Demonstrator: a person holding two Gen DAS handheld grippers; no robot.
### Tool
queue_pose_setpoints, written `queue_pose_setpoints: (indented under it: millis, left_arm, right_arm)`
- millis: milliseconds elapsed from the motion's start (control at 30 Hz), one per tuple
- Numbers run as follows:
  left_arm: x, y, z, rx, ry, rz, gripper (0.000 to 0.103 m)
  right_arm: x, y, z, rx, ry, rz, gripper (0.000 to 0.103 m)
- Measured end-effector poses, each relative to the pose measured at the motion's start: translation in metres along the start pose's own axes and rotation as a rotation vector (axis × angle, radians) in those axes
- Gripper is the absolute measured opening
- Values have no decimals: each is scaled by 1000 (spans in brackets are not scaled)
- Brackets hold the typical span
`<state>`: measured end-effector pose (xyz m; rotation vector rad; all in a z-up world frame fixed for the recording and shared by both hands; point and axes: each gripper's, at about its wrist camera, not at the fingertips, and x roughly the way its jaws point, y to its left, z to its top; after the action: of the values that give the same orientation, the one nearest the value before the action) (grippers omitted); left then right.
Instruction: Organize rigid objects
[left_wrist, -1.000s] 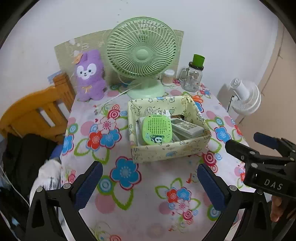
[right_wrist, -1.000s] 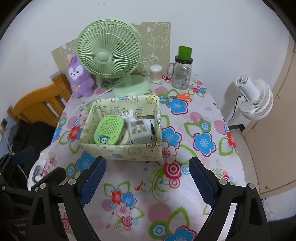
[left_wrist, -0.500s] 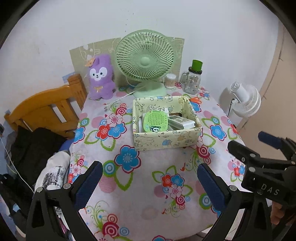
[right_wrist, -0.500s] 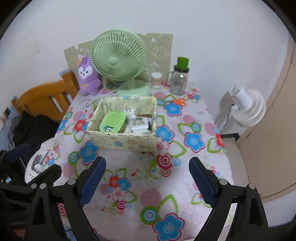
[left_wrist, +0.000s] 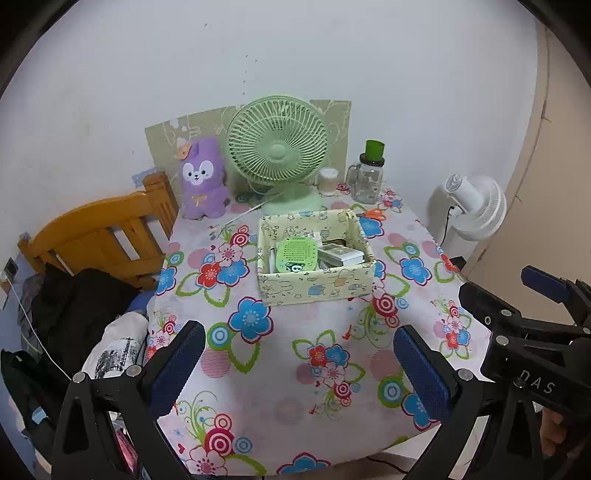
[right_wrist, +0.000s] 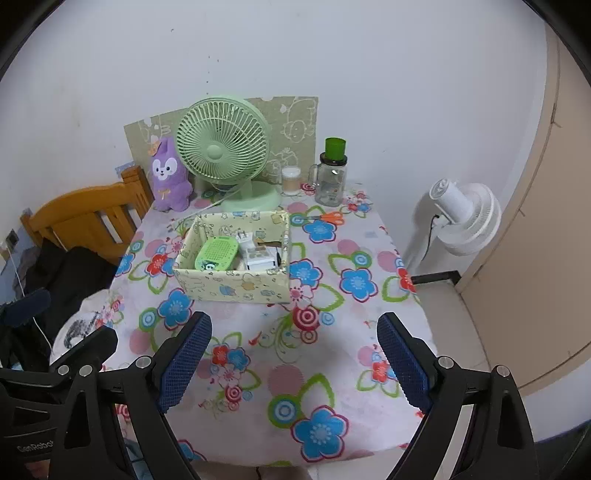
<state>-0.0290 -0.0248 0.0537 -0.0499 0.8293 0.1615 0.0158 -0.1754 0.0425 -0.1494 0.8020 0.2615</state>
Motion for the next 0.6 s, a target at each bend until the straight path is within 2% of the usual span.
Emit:
queue_pose_setpoints:
  millis: [167,333,600]
  left_arm:
    - [-8,-4,-6,-26,-11,-5,103]
    - [-10,-4,-6,-65,-7,-7,103]
    - [-17,-3,-1,-56,-32,18,103]
  right_arm:
    - [-9,-3,-4,-9,-11,-9,93]
    - [-13,-11,-8,43,0,27,93]
    - [-15,-13,-7,54,-22,41,93]
